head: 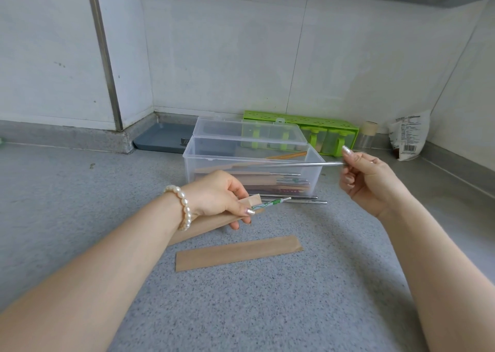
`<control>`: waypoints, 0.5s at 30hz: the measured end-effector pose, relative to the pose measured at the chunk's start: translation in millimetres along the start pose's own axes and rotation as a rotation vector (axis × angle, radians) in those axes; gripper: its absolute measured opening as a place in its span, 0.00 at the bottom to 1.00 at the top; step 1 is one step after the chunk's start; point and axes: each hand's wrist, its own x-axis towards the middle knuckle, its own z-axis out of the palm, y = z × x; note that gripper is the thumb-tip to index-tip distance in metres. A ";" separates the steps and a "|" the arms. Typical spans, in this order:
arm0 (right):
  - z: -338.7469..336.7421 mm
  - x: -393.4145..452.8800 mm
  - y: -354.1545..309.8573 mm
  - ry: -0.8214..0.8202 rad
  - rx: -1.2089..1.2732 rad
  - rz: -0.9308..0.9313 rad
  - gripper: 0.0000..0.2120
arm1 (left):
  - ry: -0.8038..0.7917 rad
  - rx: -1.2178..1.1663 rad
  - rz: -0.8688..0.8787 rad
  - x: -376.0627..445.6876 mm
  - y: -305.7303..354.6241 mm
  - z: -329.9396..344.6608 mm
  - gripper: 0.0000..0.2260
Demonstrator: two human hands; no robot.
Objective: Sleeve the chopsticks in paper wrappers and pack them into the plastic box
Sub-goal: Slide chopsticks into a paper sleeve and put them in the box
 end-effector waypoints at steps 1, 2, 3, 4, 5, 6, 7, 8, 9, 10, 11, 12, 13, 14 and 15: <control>-0.5 1.2 1.3 0.031 -0.002 0.007 0.11 | -0.006 -0.003 0.003 0.4 -0.3 0.5 0.07; -1.4 2.4 2.3 0.061 -0.018 0.009 0.13 | -0.012 -0.006 0.006 0.8 -0.8 0.9 0.07; -2.3 3.3 3.2 0.092 -0.041 0.006 0.15 | -0.017 -0.010 0.009 1.5 -1.4 1.3 0.08; -3.5 4.1 3.8 0.128 -0.063 0.000 0.17 | -0.018 -0.013 0.011 2.0 -2.2 1.6 0.08; -4.4 4.8 4.2 0.167 -0.077 -0.008 0.19 | -0.017 -0.012 0.012 2.6 -2.7 1.8 0.08; -5.2 5.0 4.3 0.206 -0.082 -0.016 0.20 | -0.016 -0.010 0.013 3.1 -3.0 2.0 0.08; -5.8 5.5 4.4 0.246 -0.078 -0.024 0.20 | -0.013 -0.008 0.015 3.5 -3.3 2.0 0.07; -6.1 5.5 4.2 0.282 -0.070 -0.031 0.21 | -0.011 -0.007 0.015 3.7 -3.4 1.9 0.07; -6.2 5.7 4.0 0.313 -0.067 -0.039 0.22 | -0.011 -0.006 0.016 3.7 -3.5 1.9 0.07; -6.3 5.8 4.1 0.339 -0.071 -0.050 0.22 | -0.013 -0.004 0.016 3.6 -3.4 1.8 0.08; -6.0 6.1 4.4 0.359 -0.083 -0.060 0.22 | -0.017 -0.003 0.016 3.4 -3.4 1.8 0.07; -5.7 6.3 4.7 0.372 -0.099 -0.069 0.22 | -0.021 -0.002 0.016 3.1 -3.3 1.8 0.07; -5.0 6.6 4.8 0.378 -0.114 -0.075 0.22 | -0.022 -0.003 0.015 3.1 -3.2 2.1 0.07; -4.5 6.8 5.1 0.378 -0.124 -0.078 0.22 | -0.020 -0.006 0.013 2.8 -3.1 2.2 0.07; -3.8 7.1 5.2 0.374 -0.129 -0.081 0.22 | -0.018 -0.011 0.011 2.8 -2.8 2.4 0.08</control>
